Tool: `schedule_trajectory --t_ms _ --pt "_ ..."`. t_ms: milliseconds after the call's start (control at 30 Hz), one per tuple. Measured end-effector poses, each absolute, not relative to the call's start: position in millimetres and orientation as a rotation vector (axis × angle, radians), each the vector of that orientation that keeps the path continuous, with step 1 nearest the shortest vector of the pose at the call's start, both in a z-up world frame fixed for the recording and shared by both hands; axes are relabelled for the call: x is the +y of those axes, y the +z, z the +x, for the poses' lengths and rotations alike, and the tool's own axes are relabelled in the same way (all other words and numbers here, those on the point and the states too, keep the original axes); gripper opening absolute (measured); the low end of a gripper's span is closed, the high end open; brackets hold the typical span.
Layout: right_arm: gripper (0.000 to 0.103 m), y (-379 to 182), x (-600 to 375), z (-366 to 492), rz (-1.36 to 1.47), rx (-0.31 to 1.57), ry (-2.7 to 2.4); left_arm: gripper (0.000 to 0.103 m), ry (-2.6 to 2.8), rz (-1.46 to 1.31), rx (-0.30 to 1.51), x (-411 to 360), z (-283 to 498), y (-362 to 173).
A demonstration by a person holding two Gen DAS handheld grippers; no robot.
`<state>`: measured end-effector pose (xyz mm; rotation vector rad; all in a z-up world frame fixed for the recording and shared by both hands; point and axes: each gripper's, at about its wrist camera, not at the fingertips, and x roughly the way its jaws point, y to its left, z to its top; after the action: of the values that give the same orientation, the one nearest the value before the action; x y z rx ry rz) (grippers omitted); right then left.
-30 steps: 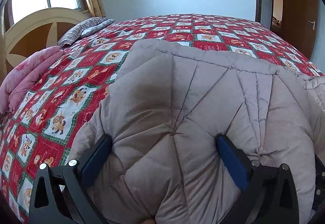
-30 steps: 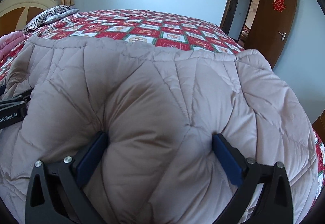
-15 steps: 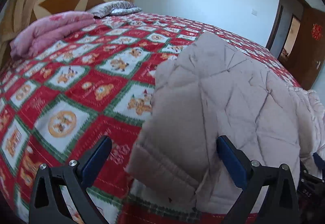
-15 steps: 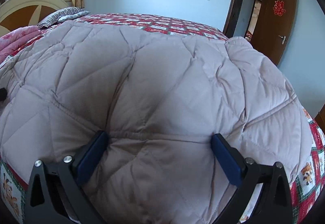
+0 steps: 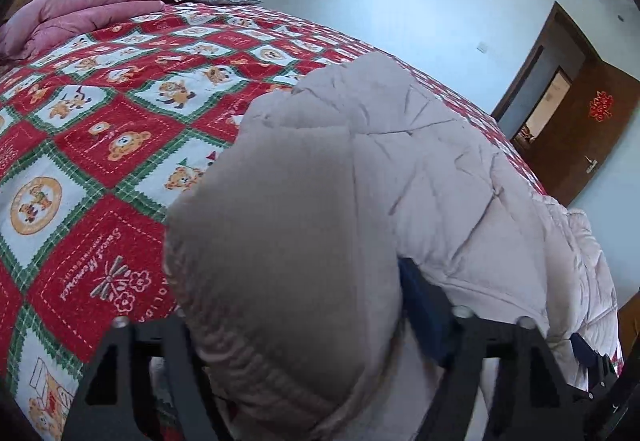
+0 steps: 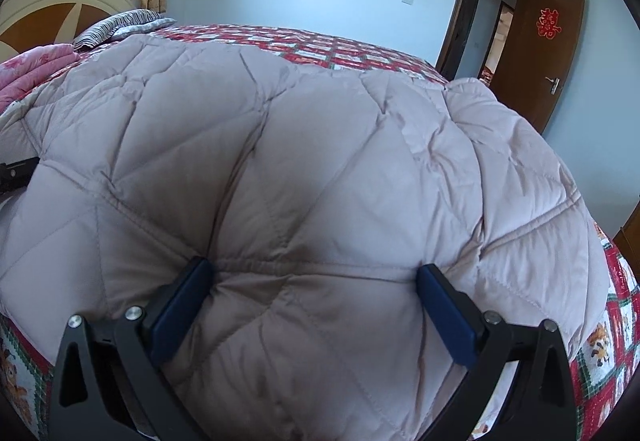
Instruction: Fold large clothes
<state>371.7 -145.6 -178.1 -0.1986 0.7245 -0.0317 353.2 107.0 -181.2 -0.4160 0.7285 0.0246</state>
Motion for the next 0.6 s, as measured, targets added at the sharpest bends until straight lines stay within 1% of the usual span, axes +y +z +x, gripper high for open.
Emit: schedule_trajectory --t_ms 33,67,100,167,267,500,600 --pt "0.103 -178 -146 371 -0.196 0.723 -0.033 0.050 0.016 -0.410 0.715 106 351 -178" --pt "0.103 -177 -145 370 -0.192 0.721 -0.034 0.036 -0.005 -0.402 0.700 106 349 -175" --pt "0.103 -177 -144 369 -0.191 0.718 -0.035 0.028 -0.026 -0.386 0.691 105 347 -171" --pt "0.097 -175 -140 365 -0.203 0.711 -0.039 0.024 -0.049 -0.372 0.678 106 343 -162" --pt "0.091 -175 -129 358 -0.228 0.706 -0.039 0.021 -0.094 -0.404 0.646 119 332 -148" --pt "0.091 -176 -66 329 -0.264 0.694 0.098 0.020 -0.022 -0.383 0.567 172 283 -110" --pt "0.091 -174 -23 314 -0.317 0.681 0.240 0.020 0.055 -0.297 0.534 193 260 -85"
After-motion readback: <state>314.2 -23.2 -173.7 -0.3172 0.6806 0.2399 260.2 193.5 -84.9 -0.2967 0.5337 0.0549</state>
